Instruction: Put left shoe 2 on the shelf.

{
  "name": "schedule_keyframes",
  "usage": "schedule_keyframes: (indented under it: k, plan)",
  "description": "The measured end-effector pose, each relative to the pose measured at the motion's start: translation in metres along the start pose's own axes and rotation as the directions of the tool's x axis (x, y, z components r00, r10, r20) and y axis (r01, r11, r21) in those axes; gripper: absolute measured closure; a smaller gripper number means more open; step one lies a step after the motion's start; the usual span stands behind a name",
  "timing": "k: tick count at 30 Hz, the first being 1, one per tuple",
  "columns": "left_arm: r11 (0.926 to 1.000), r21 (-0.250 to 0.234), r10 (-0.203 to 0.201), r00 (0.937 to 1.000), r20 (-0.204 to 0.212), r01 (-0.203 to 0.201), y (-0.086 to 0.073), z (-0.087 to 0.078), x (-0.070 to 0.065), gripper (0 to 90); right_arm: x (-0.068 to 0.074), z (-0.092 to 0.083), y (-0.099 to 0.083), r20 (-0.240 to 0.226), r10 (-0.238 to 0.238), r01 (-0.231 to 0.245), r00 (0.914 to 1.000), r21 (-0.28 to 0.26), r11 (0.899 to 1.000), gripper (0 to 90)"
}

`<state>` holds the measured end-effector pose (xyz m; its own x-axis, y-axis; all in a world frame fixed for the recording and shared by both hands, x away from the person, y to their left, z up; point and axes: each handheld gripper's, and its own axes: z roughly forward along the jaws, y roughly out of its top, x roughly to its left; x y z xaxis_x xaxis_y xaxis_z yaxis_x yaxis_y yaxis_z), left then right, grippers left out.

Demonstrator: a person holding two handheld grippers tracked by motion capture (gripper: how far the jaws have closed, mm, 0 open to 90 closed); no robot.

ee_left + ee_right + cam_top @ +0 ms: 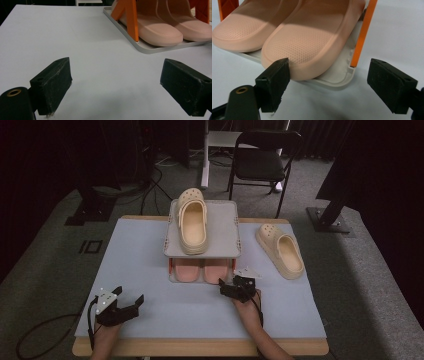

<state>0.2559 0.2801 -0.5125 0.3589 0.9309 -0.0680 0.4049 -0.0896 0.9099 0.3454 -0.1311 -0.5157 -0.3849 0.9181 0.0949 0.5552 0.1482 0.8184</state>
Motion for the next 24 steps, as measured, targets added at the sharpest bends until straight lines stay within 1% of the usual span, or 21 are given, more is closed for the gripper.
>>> schedule_keyframes:
  k: [3,6,9,10,11,12,14,15,17,18,21,22,23,24]
  plan:
    - [1.0000,0.000,0.002,1.0000,-0.002,-0.002,0.000,-0.001,0.001,9.9,0.001,0.002,0.001,0.016,-0.009,0.009,0.9998,0.003,1.000,16.7]
    - [1.0000,-0.005,-0.003,1.0000,-0.003,0.003,0.000,-0.001,0.001,9.9,-0.001,0.003,0.001,0.005,0.008,-0.008,1.0000,0.004,1.000,17.3]
    - [1.0000,-0.004,-0.003,1.0000,-0.002,0.003,0.000,-0.001,0.001,9.9,-0.002,0.002,0.002,-0.009,0.016,-0.016,0.9998,-0.001,1.000,17.6]
    - [1.0000,-0.004,-0.003,1.0000,-0.002,0.003,0.000,-0.001,0.001,9.9,-0.002,-0.001,0.002,-0.020,0.021,-0.022,0.9996,-0.010,1.000,17.7]
    - [1.0000,-0.005,-0.002,1.0000,-0.003,0.002,0.000,-0.001,0.001,9.9,-0.002,-0.004,0.002,-0.032,0.014,-0.015,0.9994,-0.023,1.000,17.6]
    - [1.0000,-0.004,-0.002,1.0000,-0.003,0.002,0.000,-0.001,0.001,9.9,-0.001,-0.009,0.003,-0.038,-0.009,0.007,0.9993,-0.039,0.999,17.6]
    - [1.0000,-0.004,-0.003,1.0000,-0.003,0.003,0.000,-0.001,0.001,9.9,-0.002,-0.013,0.002,-0.053,-0.015,0.013,0.9985,-0.047,0.999,15.6]
    - [1.0000,-0.003,-0.003,1.0000,-0.002,0.003,0.000,-0.001,0.001,9.9,-0.002,-0.013,0.002,-0.053,-0.015,0.013,0.9985,-0.047,0.999,15.6]
    - [1.0000,-0.004,-0.002,1.0000,-0.002,0.002,0.000,-0.001,0.001,9.9,-0.003,-0.017,0.002,-0.080,-0.023,0.019,0.9965,-0.054,0.998,11.8]
    - [1.0000,-0.005,-0.002,1.0000,-0.002,0.002,0.000,-0.001,0.000,10.0,-0.005,-0.022,0.001,-0.093,-0.039,0.033,0.9949,-0.061,0.998,10.3]
    - [1.0000,-0.002,-0.001,1.0000,0.001,0.001,0.000,0.000,0.000,10.0,-0.007,-0.026,0.000,-0.095,-0.041,0.035,0.9946,-0.062,0.997,10.4]
    - [1.0000,-0.002,-0.002,1.0000,0.002,0.002,0.000,0.000,0.000,9.9,-0.011,-0.030,-0.001,-0.123,-0.037,0.027,0.9917,-0.083,0.996,10.4]
    - [1.0000,-0.001,-0.003,1.0000,0.002,0.003,0.000,0.000,0.000,9.9,-0.011,-0.030,-0.001,-0.123,-0.037,0.027,0.9917,-0.083,0.996,10.4]
    - [1.0000,-0.001,-0.002,1.0000,0.001,0.002,0.000,0.000,0.000,9.9,-0.015,-0.035,-0.003,-0.152,-0.058,0.040,0.9866,-0.116,0.992,12.9]
